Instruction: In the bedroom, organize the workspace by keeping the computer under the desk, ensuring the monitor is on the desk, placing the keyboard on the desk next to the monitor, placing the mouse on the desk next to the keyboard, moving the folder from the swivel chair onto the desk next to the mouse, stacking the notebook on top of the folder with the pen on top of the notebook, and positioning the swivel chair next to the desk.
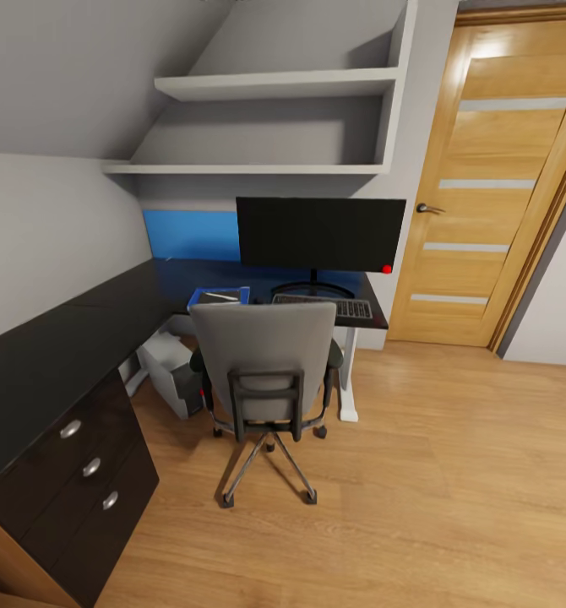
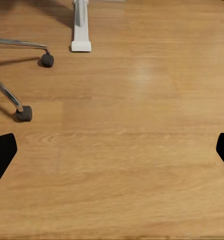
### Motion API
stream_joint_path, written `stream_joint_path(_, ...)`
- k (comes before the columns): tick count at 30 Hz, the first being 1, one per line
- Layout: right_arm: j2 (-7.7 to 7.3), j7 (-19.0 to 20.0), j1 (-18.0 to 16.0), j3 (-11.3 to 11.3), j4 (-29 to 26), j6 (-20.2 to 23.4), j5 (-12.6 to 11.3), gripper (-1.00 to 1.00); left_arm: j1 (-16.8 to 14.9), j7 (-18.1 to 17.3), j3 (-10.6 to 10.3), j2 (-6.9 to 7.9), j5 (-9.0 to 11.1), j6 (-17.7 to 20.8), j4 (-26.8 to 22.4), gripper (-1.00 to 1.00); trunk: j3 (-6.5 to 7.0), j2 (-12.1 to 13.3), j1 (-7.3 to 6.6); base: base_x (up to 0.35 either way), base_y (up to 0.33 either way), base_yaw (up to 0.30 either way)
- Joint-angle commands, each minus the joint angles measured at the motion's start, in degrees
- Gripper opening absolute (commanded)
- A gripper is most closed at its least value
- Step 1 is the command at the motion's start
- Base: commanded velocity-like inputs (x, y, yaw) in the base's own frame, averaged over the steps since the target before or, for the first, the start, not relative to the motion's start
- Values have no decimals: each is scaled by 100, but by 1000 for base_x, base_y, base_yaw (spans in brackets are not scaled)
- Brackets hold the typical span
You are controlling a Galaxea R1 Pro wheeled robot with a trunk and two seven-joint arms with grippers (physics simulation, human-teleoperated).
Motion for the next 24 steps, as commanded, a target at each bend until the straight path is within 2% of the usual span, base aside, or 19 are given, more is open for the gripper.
stream_joint_path(1, 32, 31, -1, -22, 11, 186, -21, 100, 30, 14, -55, 3, 30, -62, 4, 100, 13, 39, -23, 0, 0, 0)
stream_joint_path(4, 63, 37, 3, -23, 4, 655, -25, 100, 56, 13, -62, 6, 29, -65, 1, 100, 13, 39, -23, 0, 0, 0)
stream_joint_path(7, 75, 36, 4, -24, 2, 834, -26, 100, 62, 22, -63, 7, 30, 58, -3, 100, 13, 39, -23, 0, 0, 0)
stream_joint_path(12, 64, 19, 5, -24, 1, 895, -30, 100, 64, 29, -66, 7, 30, 195, -5, 100, 13, 39, -23, 0, 0, 0)
stream_joint_path(24, 62, 20, 5, -24, 0, 903, -28, 100, 65, 32, -66, 7, 30, 212, -5, 100, 13, 39, -23, 0, 0, 0)
